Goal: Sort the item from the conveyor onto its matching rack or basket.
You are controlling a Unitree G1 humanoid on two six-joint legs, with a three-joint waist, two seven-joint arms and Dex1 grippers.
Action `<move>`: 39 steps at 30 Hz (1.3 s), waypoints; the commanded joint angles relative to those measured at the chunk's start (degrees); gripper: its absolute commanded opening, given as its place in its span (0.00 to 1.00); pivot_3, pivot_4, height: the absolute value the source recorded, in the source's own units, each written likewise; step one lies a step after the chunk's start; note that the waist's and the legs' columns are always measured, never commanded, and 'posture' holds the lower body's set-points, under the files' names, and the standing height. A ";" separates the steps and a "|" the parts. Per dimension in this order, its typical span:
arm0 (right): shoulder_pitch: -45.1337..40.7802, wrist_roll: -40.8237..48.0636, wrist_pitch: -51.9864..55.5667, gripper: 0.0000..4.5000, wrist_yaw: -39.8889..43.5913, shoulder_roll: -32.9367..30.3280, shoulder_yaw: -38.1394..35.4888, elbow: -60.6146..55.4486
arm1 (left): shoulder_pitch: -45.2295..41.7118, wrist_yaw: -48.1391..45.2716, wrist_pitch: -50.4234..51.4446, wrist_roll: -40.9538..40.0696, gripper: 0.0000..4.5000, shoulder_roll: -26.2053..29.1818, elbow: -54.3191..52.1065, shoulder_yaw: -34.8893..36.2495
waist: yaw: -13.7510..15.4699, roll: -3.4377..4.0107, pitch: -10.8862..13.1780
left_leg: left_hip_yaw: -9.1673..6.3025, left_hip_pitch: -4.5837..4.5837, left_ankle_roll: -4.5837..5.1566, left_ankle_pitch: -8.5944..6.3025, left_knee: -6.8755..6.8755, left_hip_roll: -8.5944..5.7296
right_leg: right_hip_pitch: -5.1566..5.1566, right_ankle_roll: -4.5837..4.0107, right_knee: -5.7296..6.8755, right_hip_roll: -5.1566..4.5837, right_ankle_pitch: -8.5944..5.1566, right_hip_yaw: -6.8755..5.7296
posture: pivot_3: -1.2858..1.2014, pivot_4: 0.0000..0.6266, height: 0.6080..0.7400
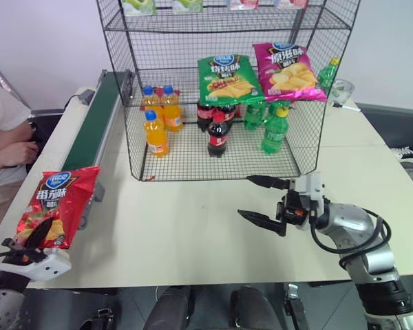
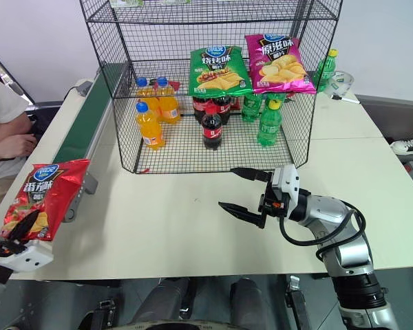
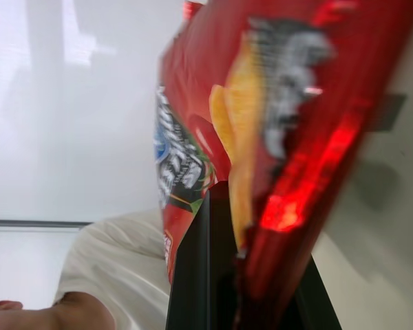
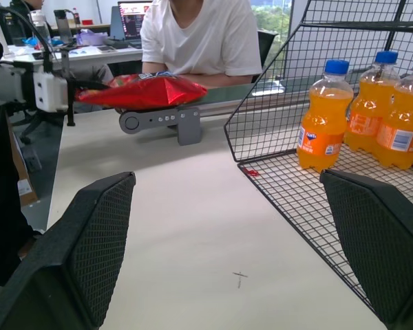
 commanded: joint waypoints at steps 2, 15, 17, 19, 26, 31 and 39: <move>0.75 4.34 0.67 1.00 -0.50 -0.72 -5.47 -1.30 | -0.99 -6.15 3.30 -6.43 0.02 0.96 -13.74 7.48 | 0.15 -0.05 -0.01 | -0.02 -0.02 0.00 0.00 0.03 0.00 | 0.01 -0.01 0.00 -0.01 0.00 -0.02 | 0.52 0.24 1.00; 0.22 8.57 1.15 1.00 -6.69 3.61 -9.72 -3.86 | -19.40 -22.52 10.15 -9.79 0.02 -1.14 -34.28 1.12 | -0.09 0.03 0.00 | 0.08 0.02 0.00 0.01 -0.09 0.03 | 0.05 -0.01 0.00 0.05 0.00 0.07 | 0.52 0.24 1.00; -0.95 8.64 0.78 1.00 -8.56 5.12 -9.98 -3.99 | -27.28 -23.19 10.45 -7.91 0.02 -2.95 -32.93 -4.70 | 0.22 0.04 0.01 | 0.07 0.05 0.00 0.01 -0.06 0.02 | 0.05 -0.01 0.00 0.06 0.01 0.05 | 0.52 0.24 1.00; -1.73 7.72 -0.20 1.00 -9.90 6.15 -10.00 -3.93 | -32.57 -23.30 10.94 -6.59 0.02 -4.51 -30.60 -7.46 | 0.06 0.02 0.00 | 0.04 0.08 -0.01 0.02 0.05 0.00 | 0.09 0.00 0.01 0.11 0.02 0.01 | 0.52 0.24 1.00; -1.86 6.13 -1.84 1.00 -13.67 9.08 -8.26 -5.29 | -49.64 -18.44 14.00 0.42 0.02 -9.64 -17.45 -14.28 | -0.30 0.03 0.00 | 0.11 0.06 -0.11 0.10 -0.11 0.02 | 0.10 0.02 0.14 0.19 0.03 0.07 | 0.52 0.24 1.00; -1.64 4.64 -2.88 1.00 -13.88 9.83 -6.74 -4.66 | -62.58 -10.03 16.95 7.66 0.02 -16.74 -4.70 -21.42 | 0.15 0.00 0.01 | 0.10 0.06 -0.11 0.11 -0.04 -0.04 | 0.14 0.03 0.17 0.24 0.03 0.06 | 0.52 0.24 1.00; -3.21 3.54 -3.24 1.00 -13.56 9.21 -6.36 -3.00 | -74.59 2.85 22.94 12.16 0.02 -22.67 15.64 -27.13 | -0.83 -0.01 0.00 | 0.16 -0.06 -0.08 0.10 0.08 -0.06 | -0.01 0.15 0.26 0.26 0.08 0.12 | 0.52 0.24 1.00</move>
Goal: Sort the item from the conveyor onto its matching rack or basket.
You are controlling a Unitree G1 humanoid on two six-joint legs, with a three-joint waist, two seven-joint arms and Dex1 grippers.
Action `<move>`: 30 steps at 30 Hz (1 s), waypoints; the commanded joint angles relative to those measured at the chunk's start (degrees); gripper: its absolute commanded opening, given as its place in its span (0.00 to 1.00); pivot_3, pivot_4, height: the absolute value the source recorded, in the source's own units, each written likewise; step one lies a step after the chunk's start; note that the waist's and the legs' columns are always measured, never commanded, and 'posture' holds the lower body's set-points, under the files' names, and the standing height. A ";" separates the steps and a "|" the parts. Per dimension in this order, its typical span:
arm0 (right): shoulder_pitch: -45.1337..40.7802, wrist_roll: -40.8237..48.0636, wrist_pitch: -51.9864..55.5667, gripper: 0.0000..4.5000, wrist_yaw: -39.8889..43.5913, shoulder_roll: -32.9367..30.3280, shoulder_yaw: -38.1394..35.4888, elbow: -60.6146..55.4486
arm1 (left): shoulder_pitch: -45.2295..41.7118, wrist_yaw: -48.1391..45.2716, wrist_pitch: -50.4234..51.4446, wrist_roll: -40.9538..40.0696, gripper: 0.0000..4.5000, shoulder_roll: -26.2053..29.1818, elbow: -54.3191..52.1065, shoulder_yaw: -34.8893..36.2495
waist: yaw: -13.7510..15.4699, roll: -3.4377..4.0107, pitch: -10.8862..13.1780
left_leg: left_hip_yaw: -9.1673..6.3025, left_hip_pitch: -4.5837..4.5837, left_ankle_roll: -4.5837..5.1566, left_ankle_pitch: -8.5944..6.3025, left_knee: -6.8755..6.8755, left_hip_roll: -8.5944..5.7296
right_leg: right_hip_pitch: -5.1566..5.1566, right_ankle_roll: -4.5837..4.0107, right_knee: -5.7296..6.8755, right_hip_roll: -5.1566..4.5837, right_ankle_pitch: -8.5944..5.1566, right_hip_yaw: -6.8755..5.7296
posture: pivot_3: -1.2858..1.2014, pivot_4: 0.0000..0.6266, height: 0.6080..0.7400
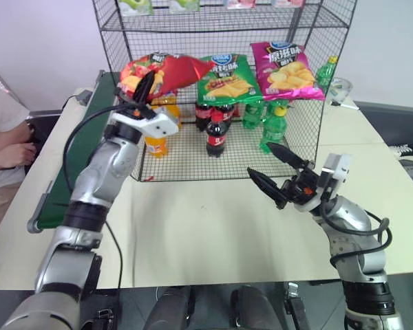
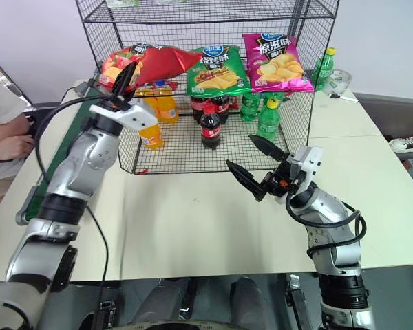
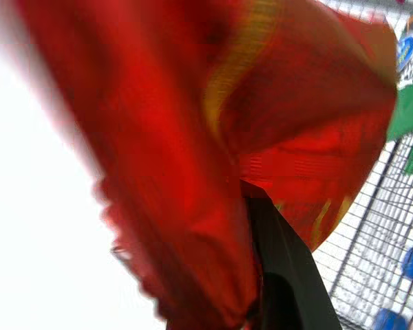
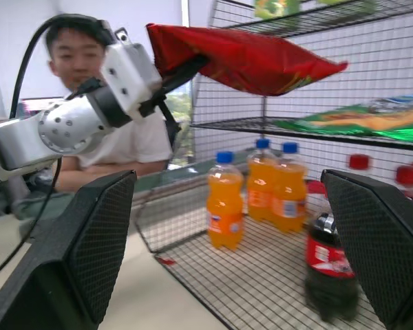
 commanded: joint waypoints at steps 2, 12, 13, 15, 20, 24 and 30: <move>-1.19 -0.05 -0.81 1.00 0.16 -0.30 -0.37 -0.88 | -6.20 7.31 3.40 -0.09 0.02 -1.39 9.92 -0.55 | -0.07 -0.01 0.01 | 0.00 -0.03 -0.01 0.01 0.00 0.00 | -0.04 0.00 0.03 0.00 0.00 0.00 | 0.52 0.24 1.00; -0.89 -0.38 -0.41 1.00 -0.03 -0.87 -0.30 -1.36 | -14.04 15.35 4.73 -1.96 0.02 -3.33 27.08 -3.70 | 0.46 -0.02 0.01 | 0.00 -0.21 -0.01 0.01 0.24 -0.03 | -0.11 0.01 0.10 -0.01 0.00 -0.01 | 0.52 0.24 1.00; -0.88 -0.33 -0.35 1.00 -0.04 -0.88 -0.30 -1.39 | -14.87 15.68 4.58 -2.50 0.02 -3.71 28.64 -3.80 | 0.49 -0.02 0.01 | 0.00 -0.21 -0.01 0.01 0.26 -0.03 | -0.11 0.01 0.11 -0.01 0.00 -0.01 | 0.52 0.24 1.00; -0.90 -0.33 -0.26 1.00 -0.04 -0.92 -0.28 -1.40 | -16.66 15.41 4.04 -3.72 0.02 -4.71 32.07 -4.10 | 0.50 -0.03 0.01 | 0.00 -0.24 -0.01 0.01 0.29 -0.03 | -0.12 0.01 0.12 -0.01 0.00 -0.02 | 0.52 0.24 1.00; -1.03 -0.54 -0.26 1.00 0.03 -1.00 -0.15 -1.35 | -20.48 15.19 2.10 -5.23 0.02 -6.88 38.07 -5.75 | 0.56 -0.04 0.02 | 0.00 -0.28 -0.01 0.01 0.33 -0.04 | -0.12 0.02 0.14 -0.01 0.01 -0.03 | 0.52 0.24 1.00; -1.13 -0.65 -0.30 1.00 -0.01 -1.01 -0.31 -1.12 | -22.34 10.44 -1.19 -9.46 0.02 -9.26 41.24 -5.06 | 0.50 -0.04 0.02 | 0.00 -0.30 -0.01 0.01 0.33 -0.04 | -0.15 0.02 0.16 -0.01 0.01 -0.03 | 0.52 0.24 1.00; -0.61 -0.98 -0.40 1.00 -0.26 -0.81 0.09 -1.54 | -23.78 11.41 -1.34 -9.10 0.02 -8.25 42.94 -7.26 | 0.48 -0.05 0.02 | 0.01 -0.35 -0.01 0.01 0.36 -0.04 | -0.21 0.02 0.19 -0.01 0.01 -0.03 | 0.52 0.24 1.00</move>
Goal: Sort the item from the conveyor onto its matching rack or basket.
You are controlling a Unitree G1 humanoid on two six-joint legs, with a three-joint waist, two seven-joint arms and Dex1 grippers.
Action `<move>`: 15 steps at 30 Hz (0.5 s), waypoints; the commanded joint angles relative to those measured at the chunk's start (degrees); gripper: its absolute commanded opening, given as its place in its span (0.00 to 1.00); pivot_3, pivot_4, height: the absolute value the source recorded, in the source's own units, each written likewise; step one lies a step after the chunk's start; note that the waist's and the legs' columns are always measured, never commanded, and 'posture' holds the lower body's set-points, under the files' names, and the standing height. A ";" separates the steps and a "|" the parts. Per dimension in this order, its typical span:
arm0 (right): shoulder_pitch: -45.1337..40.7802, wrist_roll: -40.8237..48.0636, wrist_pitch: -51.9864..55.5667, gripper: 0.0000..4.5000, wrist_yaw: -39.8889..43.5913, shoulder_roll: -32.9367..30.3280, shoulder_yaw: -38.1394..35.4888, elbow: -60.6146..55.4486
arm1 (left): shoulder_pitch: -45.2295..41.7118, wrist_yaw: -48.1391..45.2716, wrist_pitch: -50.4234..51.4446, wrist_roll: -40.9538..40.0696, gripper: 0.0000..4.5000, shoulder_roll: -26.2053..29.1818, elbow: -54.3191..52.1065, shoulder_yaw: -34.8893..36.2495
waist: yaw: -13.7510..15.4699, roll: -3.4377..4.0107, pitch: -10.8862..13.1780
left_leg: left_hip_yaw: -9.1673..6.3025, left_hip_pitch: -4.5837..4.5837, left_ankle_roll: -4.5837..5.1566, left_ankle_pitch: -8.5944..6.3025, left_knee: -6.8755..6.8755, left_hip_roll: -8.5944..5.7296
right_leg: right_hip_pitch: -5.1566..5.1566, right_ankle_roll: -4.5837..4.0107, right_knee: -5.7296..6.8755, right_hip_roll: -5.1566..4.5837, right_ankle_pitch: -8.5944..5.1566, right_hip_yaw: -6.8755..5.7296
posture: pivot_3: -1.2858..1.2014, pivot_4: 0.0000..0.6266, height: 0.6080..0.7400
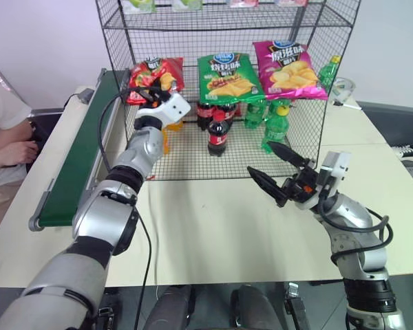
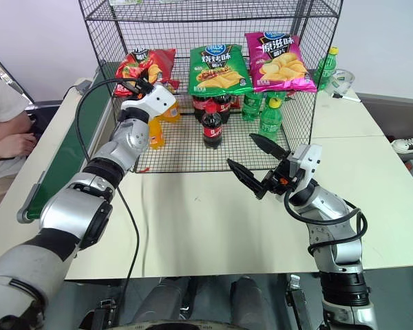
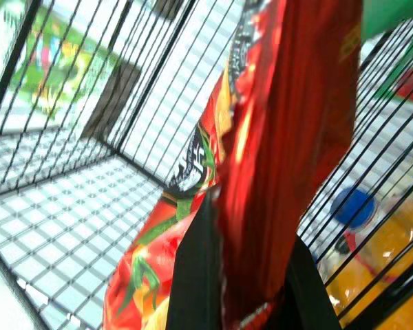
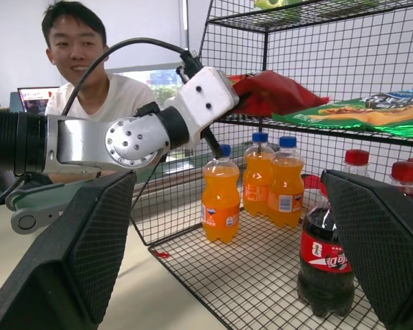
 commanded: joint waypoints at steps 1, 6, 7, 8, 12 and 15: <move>-0.17 -0.10 -0.60 1.00 -0.11 -0.13 0.02 -1.89 | -2.49 -1.46 -2.49 -1.31 0.02 1.29 0.65 -0.53 | -0.02 0.00 0.00 | 0.00 0.00 0.00 0.00 0.00 0.00 | -0.02 0.00 0.01 0.00 0.00 0.00 | 0.52 0.24 1.00; -0.08 -0.33 -0.66 1.00 0.02 -0.19 0.22 -1.83 | -3.61 -1.36 -2.51 -1.98 0.02 2.84 2.02 -0.27 | -0.01 0.00 0.00 | 0.00 -0.09 -0.03 0.02 0.02 0.00 | -0.09 0.00 0.04 0.00 0.00 0.00 | 0.52 0.24 1.00; -0.12 -0.36 -0.65 1.00 0.04 -0.20 0.25 -1.81 | -3.67 -1.30 -2.43 -1.93 0.02 2.94 2.16 -0.48 | 0.03 0.00 0.00 | 0.01 -0.11 -0.03 0.02 0.03 0.00 | -0.12 0.00 0.05 0.00 0.00 0.00 | 0.52 0.24 1.00; -0.14 -0.39 -0.64 1.00 0.05 -0.21 0.26 -1.80 | -3.63 -1.19 -2.59 -1.98 0.02 2.99 2.18 -0.59 | 0.04 0.00 0.00 | 0.00 -0.13 -0.03 0.02 0.05 0.00 | -0.12 0.00 0.06 0.00 0.00 0.00 | 0.52 0.24 1.00; -0.11 -0.32 -0.65 1.00 0.26 -0.39 -0.08 -1.60 | -2.28 -5.04 -6.10 -5.52 0.17 2.39 1.05 0.85 | 0.03 -0.01 0.00 | 0.00 -0.15 -0.02 0.02 0.07 -0.02 | -0.12 0.00 0.06 -0.01 0.00 0.00 | 0.52 0.24 1.00; 0.11 -0.28 -0.55 1.00 0.39 -0.51 -0.11 -1.67 | -1.36 -6.81 -7.55 -6.40 0.47 2.59 0.01 0.51 | 0.02 0.00 -0.01 | 0.00 -0.15 -0.05 0.03 0.07 -0.01 | -0.14 0.00 0.08 -0.01 0.00 0.00 | 0.52 0.24 1.00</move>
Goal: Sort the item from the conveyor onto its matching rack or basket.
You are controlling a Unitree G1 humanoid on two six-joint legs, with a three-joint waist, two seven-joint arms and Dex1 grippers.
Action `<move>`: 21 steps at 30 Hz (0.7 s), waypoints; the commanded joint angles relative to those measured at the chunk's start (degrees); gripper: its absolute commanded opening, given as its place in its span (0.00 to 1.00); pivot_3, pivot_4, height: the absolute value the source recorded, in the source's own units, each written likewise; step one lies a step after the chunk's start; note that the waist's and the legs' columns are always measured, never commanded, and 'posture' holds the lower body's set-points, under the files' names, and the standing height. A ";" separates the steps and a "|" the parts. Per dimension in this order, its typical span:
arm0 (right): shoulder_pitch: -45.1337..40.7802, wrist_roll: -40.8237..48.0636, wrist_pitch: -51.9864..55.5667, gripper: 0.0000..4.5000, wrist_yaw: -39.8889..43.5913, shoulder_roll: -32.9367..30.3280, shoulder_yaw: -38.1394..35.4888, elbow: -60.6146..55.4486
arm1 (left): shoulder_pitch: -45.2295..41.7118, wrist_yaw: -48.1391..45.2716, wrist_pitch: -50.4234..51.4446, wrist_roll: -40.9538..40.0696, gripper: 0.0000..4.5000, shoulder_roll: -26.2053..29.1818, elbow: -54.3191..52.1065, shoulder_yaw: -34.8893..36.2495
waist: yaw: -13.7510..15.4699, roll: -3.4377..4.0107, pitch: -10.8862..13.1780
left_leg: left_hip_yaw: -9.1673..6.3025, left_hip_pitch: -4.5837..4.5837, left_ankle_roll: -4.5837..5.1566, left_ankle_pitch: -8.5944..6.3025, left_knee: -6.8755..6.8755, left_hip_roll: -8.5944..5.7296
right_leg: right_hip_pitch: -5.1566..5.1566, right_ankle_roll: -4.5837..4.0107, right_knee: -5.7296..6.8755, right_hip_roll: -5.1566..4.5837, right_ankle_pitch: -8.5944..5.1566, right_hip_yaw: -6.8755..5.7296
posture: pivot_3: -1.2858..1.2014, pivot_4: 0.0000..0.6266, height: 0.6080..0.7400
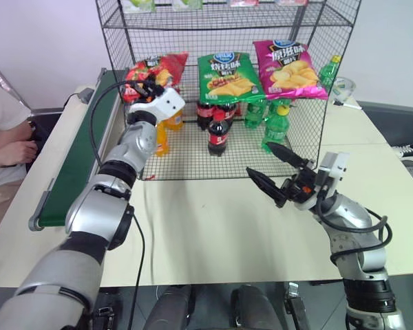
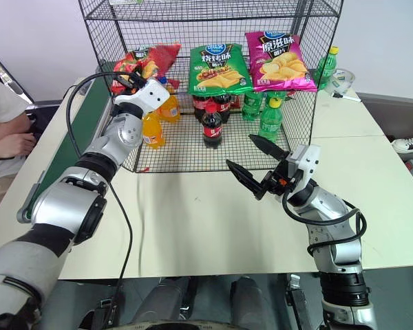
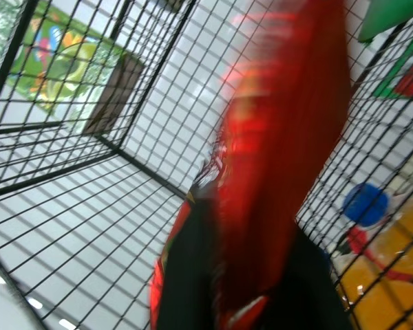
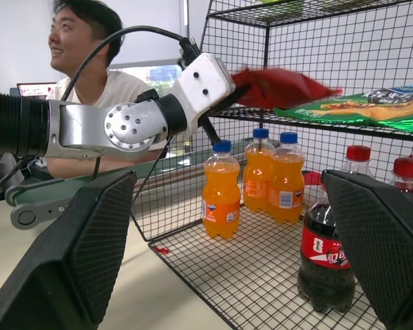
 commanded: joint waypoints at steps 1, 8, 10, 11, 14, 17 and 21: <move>0.04 0.36 -0.54 1.00 0.33 -0.45 -0.41 -1.67 | 0.58 -2.18 -2.21 -1.74 0.58 0.38 -2.23 0.36 | 0.06 0.00 -0.01 | 0.00 0.00 0.00 0.00 0.00 0.00 | 0.00 0.00 0.01 0.00 0.00 0.00 | 0.52 0.24 1.00; 0.18 0.46 -0.41 1.00 0.78 -0.77 -0.60 -1.36 | 7.32 -9.00 -2.55 -6.92 0.99 3.14 -14.60 2.78 | -0.10 0.02 -0.05 | 0.01 0.04 0.01 -0.01 0.03 0.00 | 0.02 0.00 0.07 0.00 0.00 0.02 | 0.52 0.24 1.00; 0.30 0.47 -0.40 1.00 0.93 -0.86 -0.67 -1.33 | 12.05 -10.97 -0.70 -6.78 0.99 4.84 -24.08 3.42 | -0.23 0.02 -0.05 | 0.02 0.03 -0.05 0.03 0.02 0.01 | -0.03 0.00 0.10 -0.01 0.00 0.06 | 0.52 0.24 1.00; 0.30 0.41 -0.46 1.00 1.01 -0.90 -0.66 -1.20 | 14.41 -12.09 0.34 -7.16 0.99 5.45 -28.21 3.90 | -0.27 0.02 -0.05 | 0.02 0.03 -0.07 0.05 0.02 0.01 | -0.03 0.00 0.12 -0.01 0.00 0.07 | 0.52 0.24 1.00; 0.17 0.33 -0.62 1.00 1.20 -0.89 -0.62 -0.79 | 20.09 -15.86 3.77 -8.87 0.99 6.12 -37.71 5.54 | -0.28 0.03 -0.05 | 0.02 0.03 -0.05 0.03 0.00 0.02 | -0.04 -0.01 0.13 -0.01 0.00 0.11 | 0.52 0.24 1.00; -0.09 0.24 -0.77 1.00 1.48 -0.87 -0.52 -0.29 | 27.17 -22.19 6.81 -16.22 0.99 5.85 -47.87 8.67 | -0.27 0.03 -0.05 | 0.02 0.03 -0.02 0.02 0.02 0.02 | -0.06 -0.01 0.14 -0.01 0.00 0.13 | 0.52 0.24 1.00; 0.11 0.43 -0.73 1.00 2.53 -1.77 -1.09 0.11 | 37.00 -36.35 17.06 -38.65 0.99 3.69 -61.75 16.12 | -0.43 0.05 -0.05 | 0.04 0.03 -0.05 0.03 0.02 0.06 | -0.06 -0.02 0.13 -0.07 -0.01 0.25 | 0.52 0.24 1.00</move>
